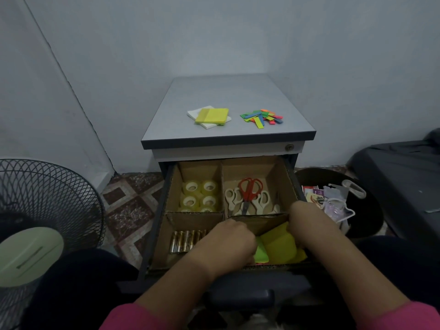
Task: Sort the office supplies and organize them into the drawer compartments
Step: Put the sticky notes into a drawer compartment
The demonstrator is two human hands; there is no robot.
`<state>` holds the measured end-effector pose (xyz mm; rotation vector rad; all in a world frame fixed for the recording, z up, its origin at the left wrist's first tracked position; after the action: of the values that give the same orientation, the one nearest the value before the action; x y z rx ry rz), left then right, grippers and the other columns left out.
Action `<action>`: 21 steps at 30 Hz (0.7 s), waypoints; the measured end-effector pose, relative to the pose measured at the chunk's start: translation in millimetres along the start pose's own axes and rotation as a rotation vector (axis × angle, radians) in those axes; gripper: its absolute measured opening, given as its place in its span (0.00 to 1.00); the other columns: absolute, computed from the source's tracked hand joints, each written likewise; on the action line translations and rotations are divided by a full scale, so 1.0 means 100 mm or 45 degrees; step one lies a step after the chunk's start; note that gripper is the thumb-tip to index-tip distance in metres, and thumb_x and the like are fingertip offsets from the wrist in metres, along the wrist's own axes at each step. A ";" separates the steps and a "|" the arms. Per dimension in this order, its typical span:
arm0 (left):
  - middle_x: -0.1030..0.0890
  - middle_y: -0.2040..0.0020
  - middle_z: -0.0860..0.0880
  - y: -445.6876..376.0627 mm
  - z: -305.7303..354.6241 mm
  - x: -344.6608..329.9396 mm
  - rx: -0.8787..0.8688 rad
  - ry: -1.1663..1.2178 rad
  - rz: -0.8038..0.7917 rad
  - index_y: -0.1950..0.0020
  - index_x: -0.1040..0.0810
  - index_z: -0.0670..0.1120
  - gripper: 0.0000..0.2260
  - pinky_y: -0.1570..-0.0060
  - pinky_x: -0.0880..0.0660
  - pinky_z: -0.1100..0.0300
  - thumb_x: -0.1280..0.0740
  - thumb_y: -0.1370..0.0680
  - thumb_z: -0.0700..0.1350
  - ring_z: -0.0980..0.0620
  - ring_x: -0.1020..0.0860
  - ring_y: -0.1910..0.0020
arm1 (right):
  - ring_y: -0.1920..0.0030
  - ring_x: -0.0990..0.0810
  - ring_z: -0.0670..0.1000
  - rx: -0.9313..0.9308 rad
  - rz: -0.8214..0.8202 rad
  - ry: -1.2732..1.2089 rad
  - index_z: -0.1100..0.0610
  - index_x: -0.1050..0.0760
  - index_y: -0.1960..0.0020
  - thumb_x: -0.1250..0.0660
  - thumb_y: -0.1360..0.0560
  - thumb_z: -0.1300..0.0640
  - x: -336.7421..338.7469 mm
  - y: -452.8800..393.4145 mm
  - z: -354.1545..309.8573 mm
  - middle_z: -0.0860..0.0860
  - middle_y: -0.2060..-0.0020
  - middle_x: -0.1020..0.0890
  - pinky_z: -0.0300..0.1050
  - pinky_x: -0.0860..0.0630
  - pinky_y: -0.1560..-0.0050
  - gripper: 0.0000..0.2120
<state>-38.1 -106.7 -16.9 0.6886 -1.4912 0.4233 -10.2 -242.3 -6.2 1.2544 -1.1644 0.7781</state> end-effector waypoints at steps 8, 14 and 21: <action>0.21 0.49 0.47 0.00 -0.05 -0.05 0.022 0.140 -0.049 0.41 0.19 0.53 0.11 0.44 0.35 0.54 0.35 0.22 0.49 0.47 0.30 0.44 | 0.53 0.21 0.53 0.096 0.040 0.046 0.57 0.29 0.59 0.42 0.23 0.66 0.00 0.10 -0.10 0.50 0.66 0.30 0.42 0.27 0.58 0.09; 0.21 0.46 0.48 0.01 -0.01 -0.05 0.014 0.054 -0.086 0.38 0.21 0.55 0.14 0.46 0.38 0.54 0.40 0.19 0.44 0.47 0.32 0.44 | 0.47 0.21 0.53 0.119 0.034 0.175 0.56 0.26 0.43 0.37 0.23 0.61 0.00 0.23 -0.17 0.52 0.48 0.21 0.44 0.25 0.52 0.10; 0.21 0.45 0.49 -0.01 0.00 -0.06 0.016 0.009 -0.127 0.39 0.21 0.57 0.15 0.53 0.41 0.55 0.42 0.19 0.43 0.48 0.31 0.46 | 0.36 0.26 0.56 0.231 -0.403 0.344 0.58 0.28 0.34 0.39 0.22 0.60 -0.48 0.06 -0.22 0.55 0.36 0.26 0.53 0.28 0.36 0.16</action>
<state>-38.0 -106.7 -23.2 0.7668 -1.4419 0.3587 -23.9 -212.6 -48.5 1.3921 -0.6689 0.7973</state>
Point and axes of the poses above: each hand's wrist, its own y-axis away from the middle knuckle, its own x-axis out of the back of the hand, z = x × y, the point moved 7 cm from there along -y, towards the middle knuckle
